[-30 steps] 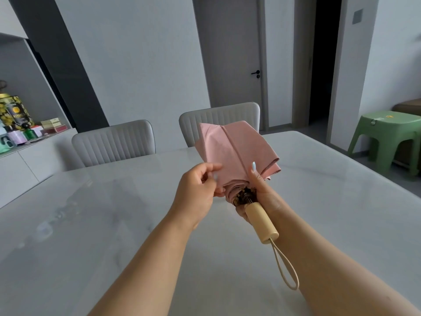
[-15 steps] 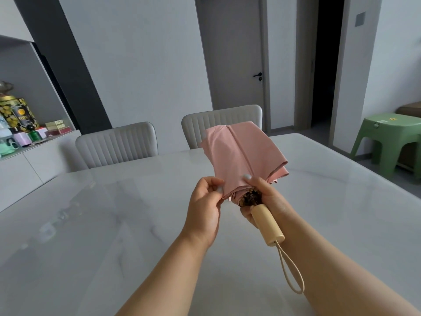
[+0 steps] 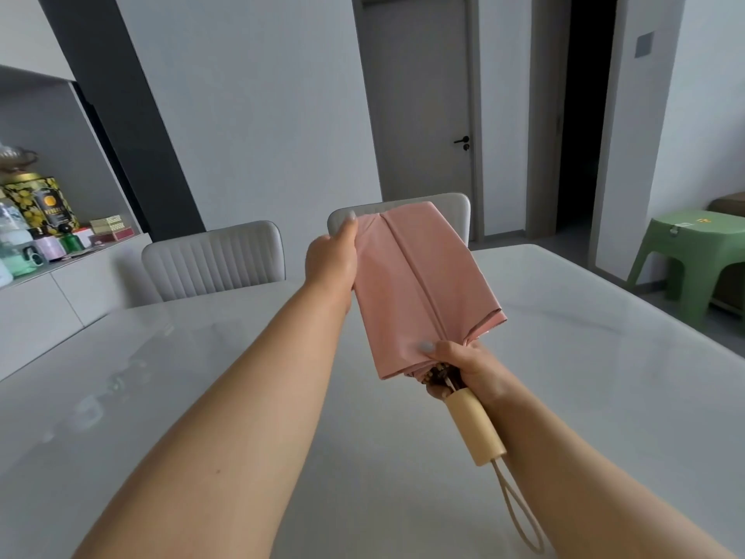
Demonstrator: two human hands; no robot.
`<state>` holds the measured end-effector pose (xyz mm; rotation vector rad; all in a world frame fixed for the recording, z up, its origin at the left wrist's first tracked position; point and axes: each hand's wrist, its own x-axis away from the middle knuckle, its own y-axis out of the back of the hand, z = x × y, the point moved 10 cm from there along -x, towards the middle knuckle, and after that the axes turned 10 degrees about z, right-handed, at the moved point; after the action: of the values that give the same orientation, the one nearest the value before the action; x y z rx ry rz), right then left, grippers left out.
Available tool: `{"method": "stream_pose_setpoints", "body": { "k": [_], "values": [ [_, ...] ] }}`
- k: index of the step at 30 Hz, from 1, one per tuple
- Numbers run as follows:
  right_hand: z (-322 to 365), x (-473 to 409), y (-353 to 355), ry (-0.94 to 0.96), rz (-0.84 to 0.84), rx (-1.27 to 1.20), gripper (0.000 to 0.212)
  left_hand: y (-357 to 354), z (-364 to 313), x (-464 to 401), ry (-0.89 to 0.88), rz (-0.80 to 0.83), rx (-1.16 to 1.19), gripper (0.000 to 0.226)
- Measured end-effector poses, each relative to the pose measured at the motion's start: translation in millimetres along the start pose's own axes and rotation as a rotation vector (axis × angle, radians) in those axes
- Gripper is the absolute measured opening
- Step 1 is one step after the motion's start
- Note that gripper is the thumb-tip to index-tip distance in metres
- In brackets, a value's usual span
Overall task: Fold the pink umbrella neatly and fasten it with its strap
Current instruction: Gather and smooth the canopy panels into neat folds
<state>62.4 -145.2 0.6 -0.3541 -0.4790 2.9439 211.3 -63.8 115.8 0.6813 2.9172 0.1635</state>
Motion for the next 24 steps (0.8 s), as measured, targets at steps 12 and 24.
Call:
{"method": "stream_pose_setpoints", "body": {
  "k": [12,24],
  "values": [
    [8,2,-1,0.072,0.049,-0.058,0.026,-4,-35,-4,-0.221,0.235,0.15,0.022],
    [6,4,-9,0.064,0.065,-0.051,0.038,5,-60,-8,-0.136,0.471,-0.006,0.031]
  ]
}}
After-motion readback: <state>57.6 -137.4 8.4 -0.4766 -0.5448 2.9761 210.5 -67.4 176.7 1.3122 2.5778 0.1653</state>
